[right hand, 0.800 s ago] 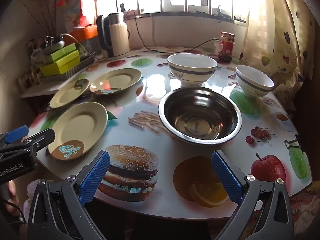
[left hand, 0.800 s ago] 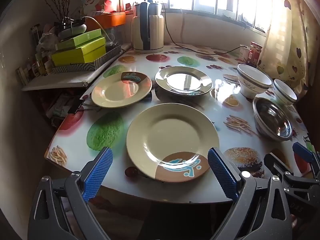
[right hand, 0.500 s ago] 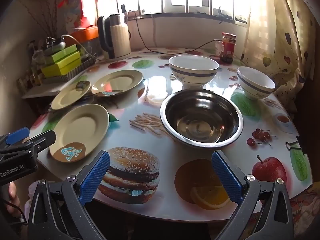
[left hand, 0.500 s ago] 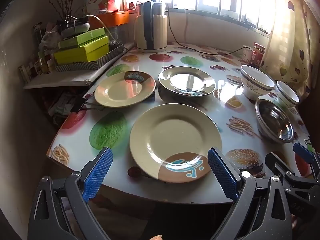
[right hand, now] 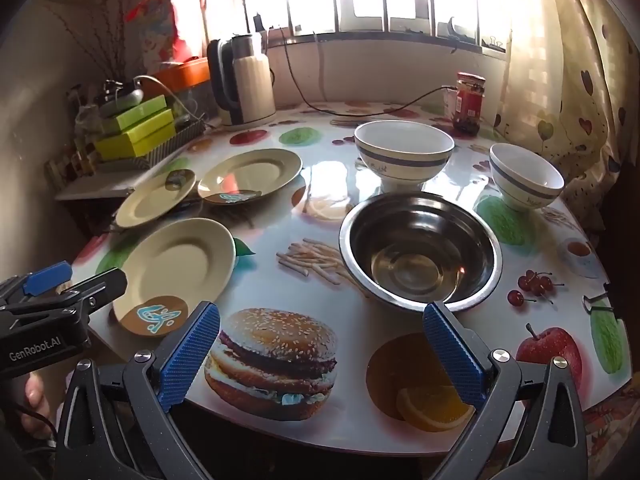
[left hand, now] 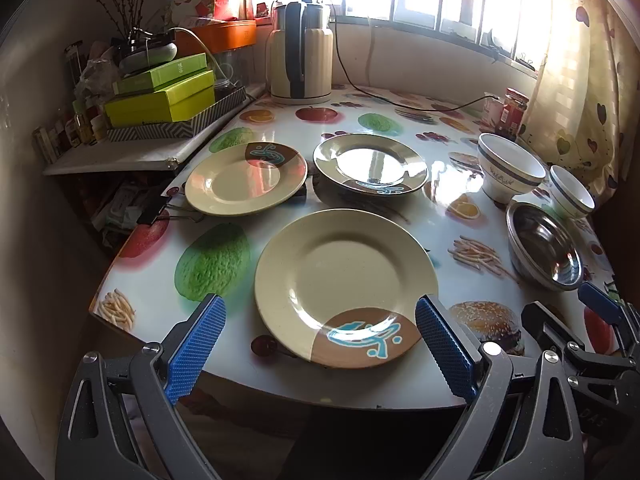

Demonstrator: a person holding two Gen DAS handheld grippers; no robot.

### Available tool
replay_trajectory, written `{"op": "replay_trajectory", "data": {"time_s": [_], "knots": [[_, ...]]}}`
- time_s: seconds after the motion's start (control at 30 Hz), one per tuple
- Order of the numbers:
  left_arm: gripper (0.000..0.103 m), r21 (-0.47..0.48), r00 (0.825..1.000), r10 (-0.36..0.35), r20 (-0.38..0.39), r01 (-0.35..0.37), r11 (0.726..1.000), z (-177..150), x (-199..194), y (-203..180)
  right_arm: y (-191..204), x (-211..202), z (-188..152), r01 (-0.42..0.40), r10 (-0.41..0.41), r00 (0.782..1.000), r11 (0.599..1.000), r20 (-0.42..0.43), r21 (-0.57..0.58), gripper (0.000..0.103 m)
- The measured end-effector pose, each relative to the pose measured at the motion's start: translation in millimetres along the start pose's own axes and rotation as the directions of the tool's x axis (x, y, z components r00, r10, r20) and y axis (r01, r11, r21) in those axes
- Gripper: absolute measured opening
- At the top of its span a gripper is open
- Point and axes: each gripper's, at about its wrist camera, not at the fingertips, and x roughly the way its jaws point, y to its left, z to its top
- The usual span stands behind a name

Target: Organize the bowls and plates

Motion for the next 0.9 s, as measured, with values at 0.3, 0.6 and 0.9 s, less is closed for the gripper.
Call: {"op": "replay_trajectory", "data": {"time_s": [0.3,0.6,0.9], "knots": [[0.096,-0.001,1.000,-0.002,0.002,0.002,1.000,1.2,-0.1,-1.4,3.4,-0.3,0.7,-0.017,0.017,1.000,1.000,0.001,-0.010,0.103],[0.096,-0.007,1.000,-0.002,0.003,0.002,1.000,1.0,-1.4,1.1,3.8,-0.2,0.9,-0.017,0.017,1.000,1.000,0.002,-0.010,0.103],[0.096,-0.009,1.000,-0.003,0.001,0.003,1.000,0.9,-1.6,2.3,4.0,-0.3,0.5,-0.018,0.018,1.000,1.000,0.002,-0.010,0.103]]}}
